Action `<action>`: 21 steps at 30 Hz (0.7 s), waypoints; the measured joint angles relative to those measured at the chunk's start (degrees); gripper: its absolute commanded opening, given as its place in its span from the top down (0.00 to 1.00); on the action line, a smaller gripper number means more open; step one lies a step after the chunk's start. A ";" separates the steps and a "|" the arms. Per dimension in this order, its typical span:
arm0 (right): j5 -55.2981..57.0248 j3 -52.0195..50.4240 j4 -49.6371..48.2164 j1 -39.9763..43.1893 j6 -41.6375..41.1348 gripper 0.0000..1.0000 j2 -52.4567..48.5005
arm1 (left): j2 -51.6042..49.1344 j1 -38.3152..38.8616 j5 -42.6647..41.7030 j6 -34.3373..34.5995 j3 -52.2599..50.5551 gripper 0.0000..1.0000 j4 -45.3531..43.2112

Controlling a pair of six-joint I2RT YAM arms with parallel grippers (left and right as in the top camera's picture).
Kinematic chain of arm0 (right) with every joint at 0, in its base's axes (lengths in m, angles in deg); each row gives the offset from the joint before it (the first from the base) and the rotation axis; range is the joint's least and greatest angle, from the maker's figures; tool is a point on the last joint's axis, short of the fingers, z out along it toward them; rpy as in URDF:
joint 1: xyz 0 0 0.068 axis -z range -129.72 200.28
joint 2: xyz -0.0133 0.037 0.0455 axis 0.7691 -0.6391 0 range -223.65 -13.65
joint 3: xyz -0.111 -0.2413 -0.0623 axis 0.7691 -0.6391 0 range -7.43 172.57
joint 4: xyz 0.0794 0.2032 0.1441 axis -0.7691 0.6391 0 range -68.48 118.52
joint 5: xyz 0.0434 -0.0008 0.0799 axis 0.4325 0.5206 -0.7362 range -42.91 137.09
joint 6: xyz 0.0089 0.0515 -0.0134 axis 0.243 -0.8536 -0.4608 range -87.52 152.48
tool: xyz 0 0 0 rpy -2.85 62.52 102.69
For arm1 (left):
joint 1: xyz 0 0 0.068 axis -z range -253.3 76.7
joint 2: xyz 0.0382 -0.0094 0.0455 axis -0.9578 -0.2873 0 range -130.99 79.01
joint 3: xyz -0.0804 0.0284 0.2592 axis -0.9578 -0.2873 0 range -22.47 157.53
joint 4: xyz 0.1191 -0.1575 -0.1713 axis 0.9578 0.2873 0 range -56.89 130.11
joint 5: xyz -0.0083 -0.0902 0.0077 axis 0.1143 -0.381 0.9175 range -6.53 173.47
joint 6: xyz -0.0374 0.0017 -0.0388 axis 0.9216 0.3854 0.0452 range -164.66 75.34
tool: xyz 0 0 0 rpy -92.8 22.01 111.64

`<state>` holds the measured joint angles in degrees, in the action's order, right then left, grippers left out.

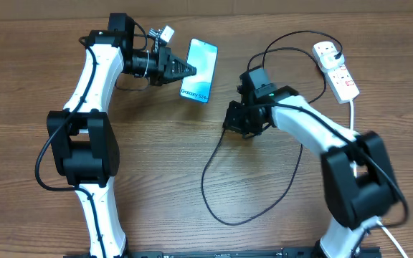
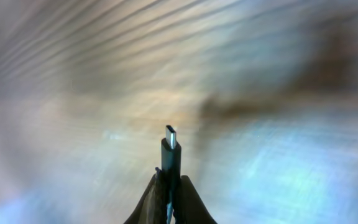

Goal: Plug charger to phone and switch on socket
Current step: 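Carry the plug with the right gripper toward the phone's bottom edge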

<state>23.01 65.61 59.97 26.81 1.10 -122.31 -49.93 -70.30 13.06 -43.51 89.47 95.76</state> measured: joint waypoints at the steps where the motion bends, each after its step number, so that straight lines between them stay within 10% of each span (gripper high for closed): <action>1: -1.14 0.00 0.46 0.02 0.87 0.96 0.87 | 0.00 0.00 -1.60 0.00 0.00 0.96 0.00; 21: -36.37 0.00 0.09 0.24 14.78 0.96 8.44 | 0.00 0.00 -16.22 1.99 0.00 0.96 -0.46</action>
<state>-13.36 65.61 60.06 27.05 15.88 -113.87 -49.93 -70.30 -3.16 -41.52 89.47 95.30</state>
